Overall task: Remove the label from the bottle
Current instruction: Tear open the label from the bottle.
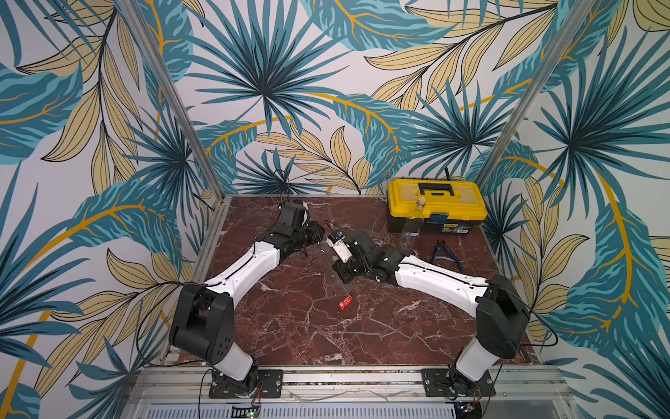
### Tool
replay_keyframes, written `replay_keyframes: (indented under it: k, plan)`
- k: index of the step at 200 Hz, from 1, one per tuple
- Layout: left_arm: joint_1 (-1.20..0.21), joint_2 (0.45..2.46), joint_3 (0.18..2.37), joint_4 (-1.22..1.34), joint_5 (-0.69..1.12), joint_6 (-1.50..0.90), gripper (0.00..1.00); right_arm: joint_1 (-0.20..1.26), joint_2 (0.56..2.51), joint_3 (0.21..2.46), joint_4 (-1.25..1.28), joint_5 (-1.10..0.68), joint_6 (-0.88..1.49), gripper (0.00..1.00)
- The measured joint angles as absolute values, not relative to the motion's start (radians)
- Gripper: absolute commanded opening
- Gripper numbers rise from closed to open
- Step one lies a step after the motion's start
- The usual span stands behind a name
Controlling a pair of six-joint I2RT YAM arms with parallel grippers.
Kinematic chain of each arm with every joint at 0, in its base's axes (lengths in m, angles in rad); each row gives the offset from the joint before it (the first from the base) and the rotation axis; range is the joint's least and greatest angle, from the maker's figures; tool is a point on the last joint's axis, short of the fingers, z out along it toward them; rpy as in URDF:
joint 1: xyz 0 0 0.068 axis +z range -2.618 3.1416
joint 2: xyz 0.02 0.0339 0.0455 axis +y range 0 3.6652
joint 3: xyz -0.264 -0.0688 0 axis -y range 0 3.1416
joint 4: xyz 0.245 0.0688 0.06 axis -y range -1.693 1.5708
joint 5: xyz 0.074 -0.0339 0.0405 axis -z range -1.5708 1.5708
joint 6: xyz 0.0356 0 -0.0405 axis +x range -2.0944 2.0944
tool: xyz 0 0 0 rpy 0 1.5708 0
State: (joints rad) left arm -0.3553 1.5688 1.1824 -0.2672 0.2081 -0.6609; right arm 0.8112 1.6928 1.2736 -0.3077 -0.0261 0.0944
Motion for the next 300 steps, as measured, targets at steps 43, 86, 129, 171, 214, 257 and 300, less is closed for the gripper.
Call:
replay_keyframes:
  k: [43, 86, 129, 171, 214, 257, 300]
  plan:
    - [-0.355, 1.569, 1.182, -0.268, 0.21, -0.661, 0.0, 0.811, 1.701, 1.274, -0.301, -0.026, 0.097, 0.12]
    - [-0.353, 1.568, 1.182, -0.269, 0.21, -0.661, 0.0, 0.811, 1.704, 1.274, -0.3, -0.019, 0.097, 0.07]
    - [-0.353, 1.568, 1.182, -0.269, 0.21, -0.661, 0.0, 0.811, 1.705, 1.274, -0.3, -0.008, 0.097, 0.0]
    - [-0.352, 1.568, 1.182, -0.269, 0.21, -0.661, 0.0, 0.812, 1.707, 1.274, -0.297, -0.003, 0.096, 0.0]
    - [-0.352, 1.568, 1.182, -0.266, 0.21, -0.66, 0.0, 0.814, 1.708, 1.275, -0.297, 0.033, 0.086, 0.0]
    - [-0.349, 1.559, 1.172, -0.257, 0.214, -0.658, 0.0, 0.82, 1.708, 1.275, -0.297, 0.071, 0.073, 0.0]
    - [-0.346, 1.543, 1.156, -0.249, 0.218, -0.651, 0.0, 0.822, 1.708, 1.275, -0.297, 0.079, 0.069, 0.0]
